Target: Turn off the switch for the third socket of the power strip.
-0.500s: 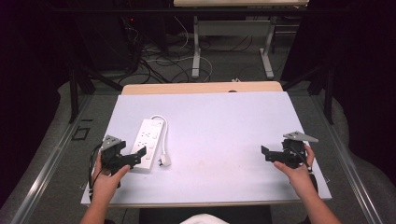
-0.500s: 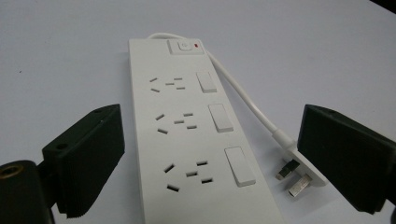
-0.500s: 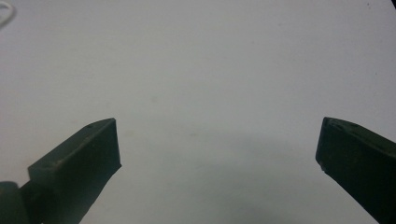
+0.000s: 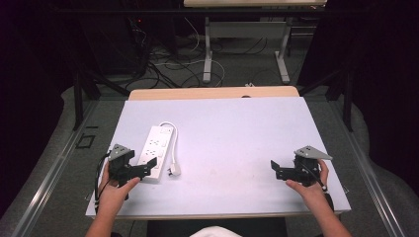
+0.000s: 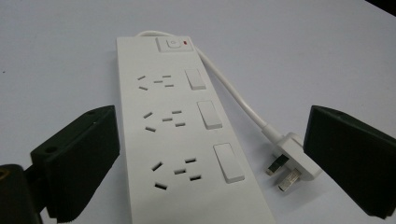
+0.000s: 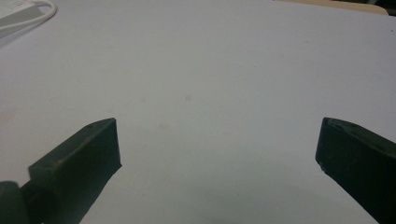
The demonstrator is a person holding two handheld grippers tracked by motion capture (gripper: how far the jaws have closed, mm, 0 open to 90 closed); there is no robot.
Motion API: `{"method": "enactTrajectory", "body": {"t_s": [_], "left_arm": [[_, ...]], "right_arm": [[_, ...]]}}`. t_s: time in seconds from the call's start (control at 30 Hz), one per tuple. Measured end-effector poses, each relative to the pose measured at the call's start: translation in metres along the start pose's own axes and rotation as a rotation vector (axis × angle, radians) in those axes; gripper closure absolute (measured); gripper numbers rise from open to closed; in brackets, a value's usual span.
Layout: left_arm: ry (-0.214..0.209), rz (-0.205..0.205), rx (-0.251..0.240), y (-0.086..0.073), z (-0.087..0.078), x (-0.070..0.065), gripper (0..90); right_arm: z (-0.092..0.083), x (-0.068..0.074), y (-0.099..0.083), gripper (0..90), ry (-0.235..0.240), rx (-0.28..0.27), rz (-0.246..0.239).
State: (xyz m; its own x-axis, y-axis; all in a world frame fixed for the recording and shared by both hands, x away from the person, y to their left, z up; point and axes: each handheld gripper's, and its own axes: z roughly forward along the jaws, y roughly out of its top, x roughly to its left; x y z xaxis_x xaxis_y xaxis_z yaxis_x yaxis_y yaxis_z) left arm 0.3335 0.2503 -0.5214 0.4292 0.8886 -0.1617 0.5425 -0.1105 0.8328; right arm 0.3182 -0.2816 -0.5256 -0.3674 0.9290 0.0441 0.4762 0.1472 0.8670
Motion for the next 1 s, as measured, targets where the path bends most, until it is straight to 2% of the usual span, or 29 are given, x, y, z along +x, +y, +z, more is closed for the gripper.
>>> {"method": "enactTrajectory", "body": {"t_s": [0.1,0.2,0.37,0.73,0.83,0.9,0.93,1.0], "left_arm": [[-0.013,0.019,0.002,0.001,0.000,-0.002,2.9],[-0.005,0.039,0.010,0.003,-0.001,-0.005,1.4],[-0.002,0.050,0.021,0.006,-0.002,-0.008,1.6],[-0.001,0.088,0.062,0.011,-0.001,-0.013,11.5],[-0.006,0.083,0.076,0.012,-0.001,-0.013,15.4],[-0.001,0.094,0.078,0.013,-0.001,-0.012,15.9],[-0.005,0.082,0.086,0.014,-0.001,-0.013,16.2],[0.005,0.098,0.093,0.014,0.000,-0.013,16.5]], "right_arm": [[0.000,0.001,-0.001,0.0,-0.007,0.009,-0.011],[-0.001,0.000,-0.002,0.0,-0.006,0.007,-0.015],[-0.001,-0.001,-0.003,0.0,0.010,0.010,0.005],[0.001,-0.001,-0.005,0.0,0.009,0.022,0.001],[0.002,0.000,-0.005,0.0,0.012,0.024,0.009],[0.002,0.000,-0.005,0.0,0.013,0.025,0.008],[0.002,0.000,-0.005,0.0,0.015,0.024,0.004],[0.002,-0.001,-0.006,0.0,0.015,0.029,0.009]]}}
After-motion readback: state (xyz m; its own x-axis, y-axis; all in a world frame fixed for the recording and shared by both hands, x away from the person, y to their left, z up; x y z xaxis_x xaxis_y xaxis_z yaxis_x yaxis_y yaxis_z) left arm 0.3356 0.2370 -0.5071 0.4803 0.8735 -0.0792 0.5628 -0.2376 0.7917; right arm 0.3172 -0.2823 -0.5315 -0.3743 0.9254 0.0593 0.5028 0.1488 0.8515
